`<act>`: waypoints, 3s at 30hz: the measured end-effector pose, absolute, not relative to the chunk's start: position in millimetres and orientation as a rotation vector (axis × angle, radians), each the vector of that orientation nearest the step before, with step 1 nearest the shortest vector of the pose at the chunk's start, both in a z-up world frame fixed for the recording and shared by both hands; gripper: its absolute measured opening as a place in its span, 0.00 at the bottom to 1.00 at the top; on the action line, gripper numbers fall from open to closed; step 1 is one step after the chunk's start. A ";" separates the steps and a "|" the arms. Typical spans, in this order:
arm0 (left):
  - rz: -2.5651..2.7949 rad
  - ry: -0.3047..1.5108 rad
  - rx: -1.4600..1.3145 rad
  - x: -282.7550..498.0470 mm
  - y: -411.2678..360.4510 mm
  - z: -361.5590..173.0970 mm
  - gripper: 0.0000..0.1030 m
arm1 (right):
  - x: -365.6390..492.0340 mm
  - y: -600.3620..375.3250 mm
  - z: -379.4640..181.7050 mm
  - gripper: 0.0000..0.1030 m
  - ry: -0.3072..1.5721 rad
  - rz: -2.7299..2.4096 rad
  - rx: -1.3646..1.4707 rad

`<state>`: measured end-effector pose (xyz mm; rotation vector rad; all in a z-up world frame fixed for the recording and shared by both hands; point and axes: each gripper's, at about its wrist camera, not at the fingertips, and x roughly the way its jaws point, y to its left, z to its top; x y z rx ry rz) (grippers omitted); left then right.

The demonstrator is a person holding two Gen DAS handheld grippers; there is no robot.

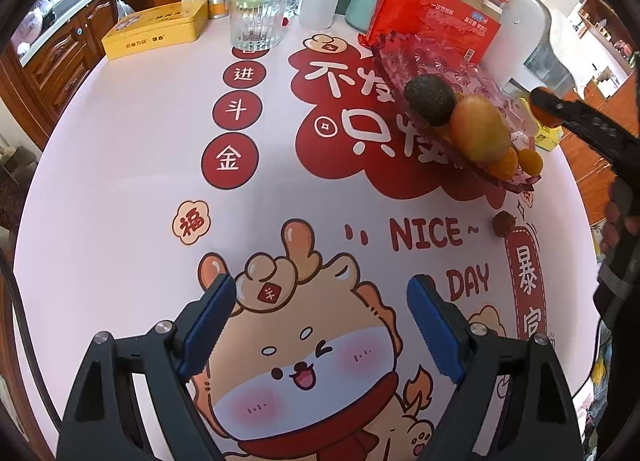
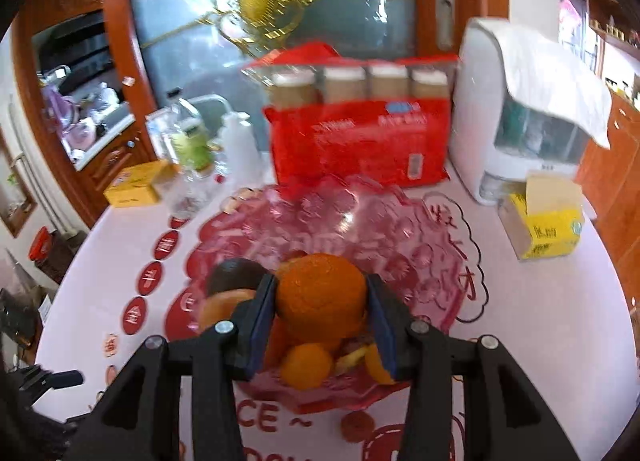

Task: Organize fruits
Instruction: 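Carry the orange into the bowl and open the right tool, then withdraw the right tool from the bowl toward the last lychee, then close the right tool on the brown lychee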

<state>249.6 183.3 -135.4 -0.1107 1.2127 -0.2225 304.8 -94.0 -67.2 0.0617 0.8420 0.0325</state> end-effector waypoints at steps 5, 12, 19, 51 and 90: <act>-0.220 1.208 -0.103 242.6 181.6 -130.2 0.84 | 317.7 -102.1 -97.0 0.44 0.928 0.022 0.063; -0.214 1.171 -0.077 228.8 170.7 -113.0 0.84 | 306.8 -110.7 -89.3 0.57 0.897 0.023 0.086; -0.192 1.140 -0.070 197.6 148.0 -97.8 0.84 | 250.1 -131.9 -80.9 0.66 0.878 0.020 0.141; -0.140 0.914 -0.001 -11.6 34.0 5.8 0.91 | -45.8 -179.5 2.5 0.89 0.978 0.084 0.176; -0.070 1.067 -0.115 148.9 68.4 -100.2 0.91 | 210.8 -136.6 -170.6 0.66 0.891 0.200 -0.027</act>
